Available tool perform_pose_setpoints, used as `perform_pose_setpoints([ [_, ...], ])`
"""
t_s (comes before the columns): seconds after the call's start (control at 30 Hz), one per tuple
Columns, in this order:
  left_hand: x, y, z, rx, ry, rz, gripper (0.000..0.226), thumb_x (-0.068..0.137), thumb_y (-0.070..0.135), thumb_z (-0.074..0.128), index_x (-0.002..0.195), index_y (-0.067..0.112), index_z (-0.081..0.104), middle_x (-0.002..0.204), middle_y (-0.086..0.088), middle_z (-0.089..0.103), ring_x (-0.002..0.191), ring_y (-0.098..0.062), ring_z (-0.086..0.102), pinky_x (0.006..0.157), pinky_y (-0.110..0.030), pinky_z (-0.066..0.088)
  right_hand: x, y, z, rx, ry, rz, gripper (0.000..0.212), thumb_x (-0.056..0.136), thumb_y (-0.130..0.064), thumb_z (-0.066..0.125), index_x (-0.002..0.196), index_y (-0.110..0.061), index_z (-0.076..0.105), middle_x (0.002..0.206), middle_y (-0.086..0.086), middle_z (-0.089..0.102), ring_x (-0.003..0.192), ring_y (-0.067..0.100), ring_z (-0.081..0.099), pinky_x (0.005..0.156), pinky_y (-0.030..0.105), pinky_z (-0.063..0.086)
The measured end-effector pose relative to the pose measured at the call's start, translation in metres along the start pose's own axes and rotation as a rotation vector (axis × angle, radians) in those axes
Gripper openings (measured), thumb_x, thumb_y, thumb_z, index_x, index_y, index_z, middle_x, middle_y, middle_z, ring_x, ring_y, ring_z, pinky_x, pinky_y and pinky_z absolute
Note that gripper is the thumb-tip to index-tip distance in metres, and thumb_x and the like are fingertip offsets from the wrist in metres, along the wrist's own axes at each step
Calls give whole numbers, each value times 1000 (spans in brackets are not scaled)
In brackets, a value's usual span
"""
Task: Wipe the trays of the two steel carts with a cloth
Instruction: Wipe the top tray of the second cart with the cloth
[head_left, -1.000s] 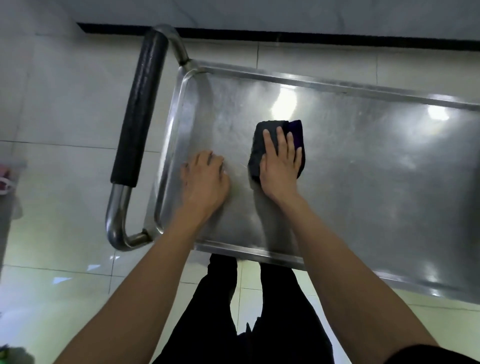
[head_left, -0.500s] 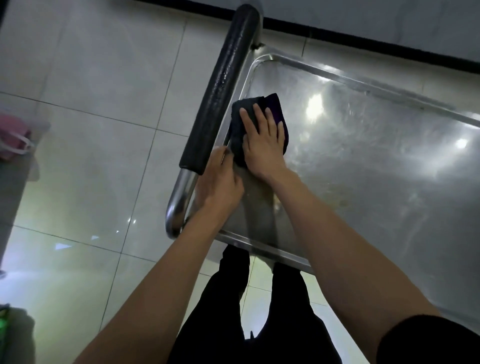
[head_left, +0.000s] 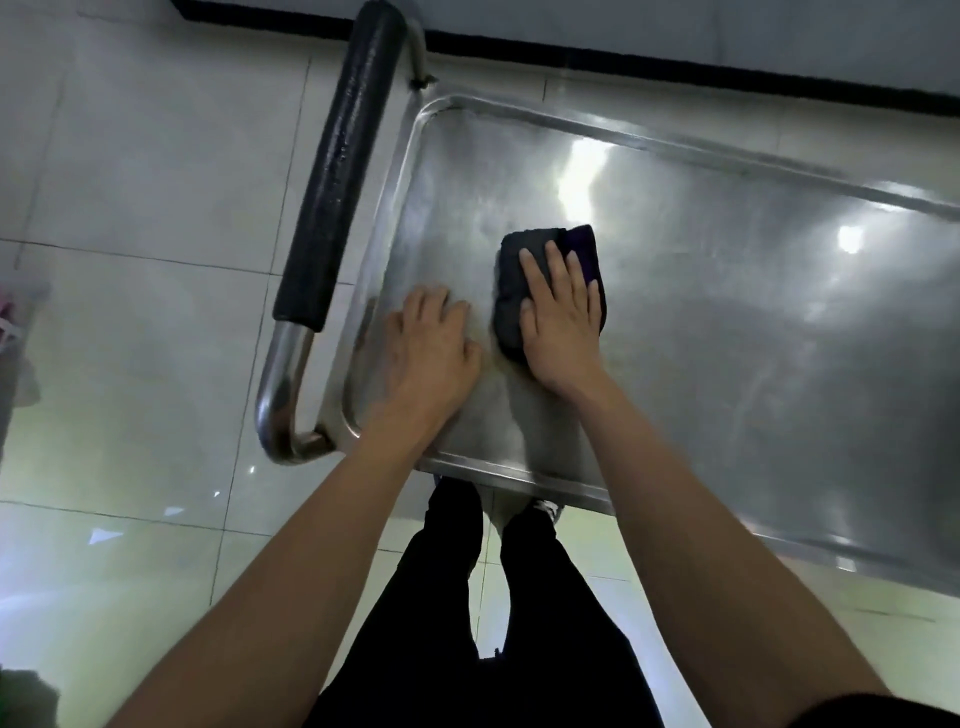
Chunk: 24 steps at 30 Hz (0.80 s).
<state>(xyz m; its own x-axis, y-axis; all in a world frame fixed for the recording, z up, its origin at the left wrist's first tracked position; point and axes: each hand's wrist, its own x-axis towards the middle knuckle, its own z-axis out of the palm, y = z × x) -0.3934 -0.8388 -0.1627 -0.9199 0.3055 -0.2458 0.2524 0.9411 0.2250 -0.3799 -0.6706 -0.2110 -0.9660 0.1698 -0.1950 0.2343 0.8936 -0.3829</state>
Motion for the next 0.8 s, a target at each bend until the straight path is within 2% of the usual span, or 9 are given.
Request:
perform_pose_setpoints([
  [0.1, -3, 46, 9, -30, -19, 91, 37, 93, 29, 52, 126, 15, 58, 137, -6, 50, 130, -26, 41, 104, -47, 37, -32, 53, -17, 22, 34, 76, 56, 104, -31, 29, 158, -34, 15, 167, -3, 5, 154, 20, 0, 122, 46, 0],
  [0.27, -9, 127, 30, 11, -83, 220, 38, 92, 29, 52, 128, 19, 59, 139, -3, 51, 133, -25, 38, 104, -46, 32, -84, 138, -40, 38, 68, 232, 56, 105, -31, 28, 159, -35, 11, 168, -4, 1, 154, 20, -2, 123, 47, 0],
  [0.4, -22, 167, 43, 59, -130, 278, 37, 94, 31, 49, 129, 22, 57, 140, -1, 50, 133, -24, 37, 104, -46, 31, -112, 181, -50, 36, 90, 268, 56, 105, -32, 26, 158, -36, 9, 168, -3, 1, 154, 20, -3, 123, 47, 1],
  [0.57, -38, 166, 43, 106, -141, 245, 37, 95, 35, 48, 128, 22, 57, 140, 0, 48, 132, -24, 38, 102, -48, 34, -117, 176, -48, 23, 124, 271, 57, 105, -30, 28, 159, -32, 10, 168, -1, 2, 154, 23, -3, 123, 50, 2],
  [0.7, -47, 132, 35, 85, -95, 126, 36, 95, 35, 49, 128, 22, 56, 147, -3, 43, 136, -28, 35, 104, -50, 36, -116, 150, -38, 31, 131, 307, 60, 105, -29, 29, 160, -29, 4, 168, 2, -3, 153, 25, -8, 123, 51, -2],
  [0.8, -51, 97, 27, 52, -86, 28, 40, 96, 35, 50, 134, 21, 54, 149, -5, 41, 139, -30, 33, 109, -53, 34, -112, 118, -23, 15, 113, 247, 60, 105, -30, 28, 160, -27, 3, 167, 3, -5, 153, 26, -11, 123, 52, -3],
])
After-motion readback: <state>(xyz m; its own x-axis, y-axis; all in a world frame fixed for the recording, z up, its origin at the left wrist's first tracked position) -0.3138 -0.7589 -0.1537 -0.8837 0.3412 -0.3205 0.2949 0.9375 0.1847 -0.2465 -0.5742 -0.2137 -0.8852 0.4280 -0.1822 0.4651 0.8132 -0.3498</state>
